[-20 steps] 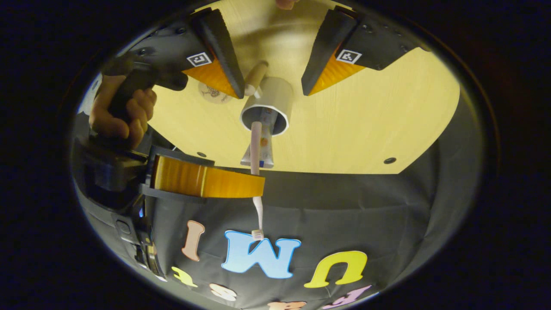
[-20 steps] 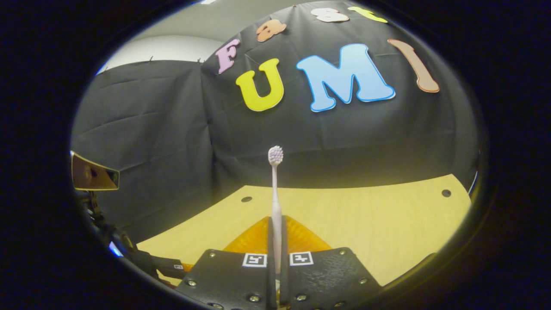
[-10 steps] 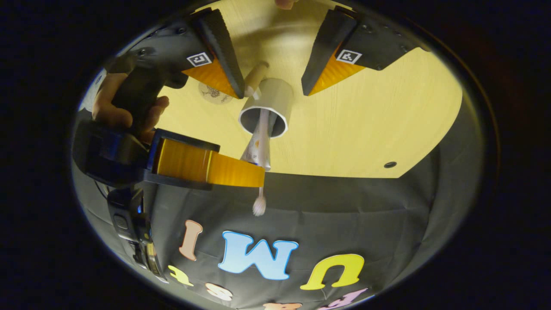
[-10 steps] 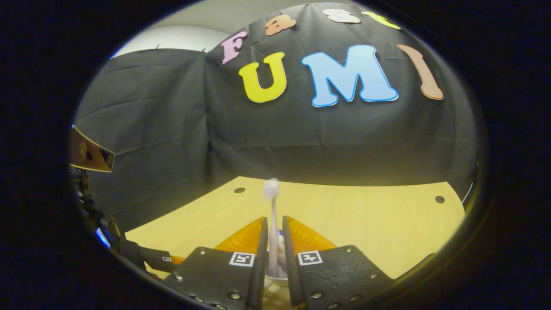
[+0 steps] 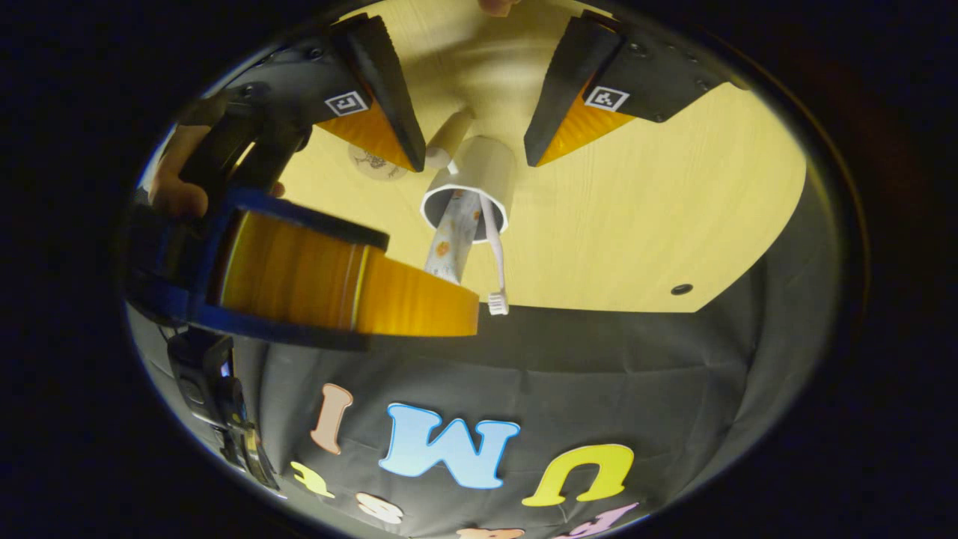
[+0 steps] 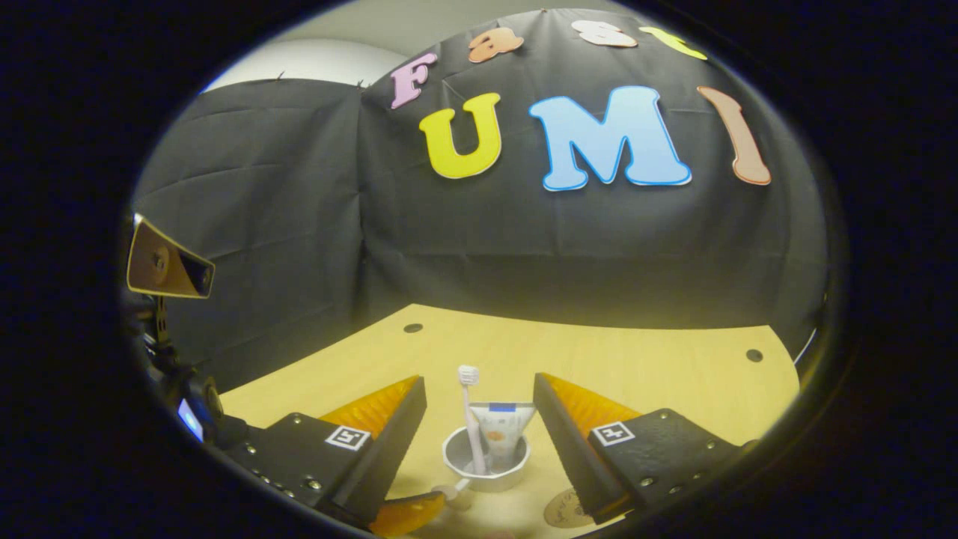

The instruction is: Put the toothbrush and toothpaste on the desktop into the cup, then pick up the cup and place it on the coaster on the desktop.

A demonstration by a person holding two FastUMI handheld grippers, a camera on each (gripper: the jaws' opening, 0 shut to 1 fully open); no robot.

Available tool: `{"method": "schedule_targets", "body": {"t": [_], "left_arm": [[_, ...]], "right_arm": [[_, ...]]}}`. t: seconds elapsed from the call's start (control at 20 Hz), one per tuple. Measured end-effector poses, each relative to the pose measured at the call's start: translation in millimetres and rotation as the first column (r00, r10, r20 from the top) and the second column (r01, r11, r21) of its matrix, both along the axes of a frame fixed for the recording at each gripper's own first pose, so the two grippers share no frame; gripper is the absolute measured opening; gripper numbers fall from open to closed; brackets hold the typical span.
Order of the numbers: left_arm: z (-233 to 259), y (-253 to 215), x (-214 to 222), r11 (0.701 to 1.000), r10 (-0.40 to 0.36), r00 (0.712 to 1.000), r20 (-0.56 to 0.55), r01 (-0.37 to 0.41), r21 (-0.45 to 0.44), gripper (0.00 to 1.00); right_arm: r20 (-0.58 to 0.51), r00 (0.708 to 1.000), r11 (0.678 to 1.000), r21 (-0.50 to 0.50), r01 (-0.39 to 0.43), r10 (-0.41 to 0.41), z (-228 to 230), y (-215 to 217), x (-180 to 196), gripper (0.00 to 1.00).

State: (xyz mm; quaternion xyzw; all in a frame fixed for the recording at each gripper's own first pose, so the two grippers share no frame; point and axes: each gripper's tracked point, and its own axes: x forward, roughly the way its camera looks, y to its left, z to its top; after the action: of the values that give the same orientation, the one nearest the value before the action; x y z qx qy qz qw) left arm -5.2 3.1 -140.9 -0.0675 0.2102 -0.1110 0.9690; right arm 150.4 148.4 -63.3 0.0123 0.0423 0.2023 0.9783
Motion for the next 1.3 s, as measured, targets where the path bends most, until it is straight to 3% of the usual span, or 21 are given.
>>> {"method": "schedule_targets", "body": {"t": [0.4,0.75,1.1,1.3], "left_arm": [[6.2,-18.7,6.0,1.0,-0.025,0.999,-0.024,0.025,0.013,0.92],[-10.5,-31.0,22.3,1.0,-0.019,0.991,-0.131,0.022,0.019,0.92],[-30.9,-34.3,34.8,0.999,-0.002,0.962,-0.272,0.012,0.033,0.98],[-43.7,-36.0,39.0,0.999,0.011,0.929,-0.369,0.003,0.037,0.96]], "right_arm": [[0.018,0.994,0.993,0.028,0.111,-0.111,26.7,-47.2,-6.3,0.92],[0.031,0.979,0.979,0.025,0.203,-0.203,42.7,-91.8,-23.4,0.92],[0.03,0.962,0.962,0.003,0.271,-0.271,48.6,-132.4,-44.1,0.92],[0.029,0.954,0.955,-0.008,0.298,-0.298,48.2,-148.2,-56.1,0.92]]}}
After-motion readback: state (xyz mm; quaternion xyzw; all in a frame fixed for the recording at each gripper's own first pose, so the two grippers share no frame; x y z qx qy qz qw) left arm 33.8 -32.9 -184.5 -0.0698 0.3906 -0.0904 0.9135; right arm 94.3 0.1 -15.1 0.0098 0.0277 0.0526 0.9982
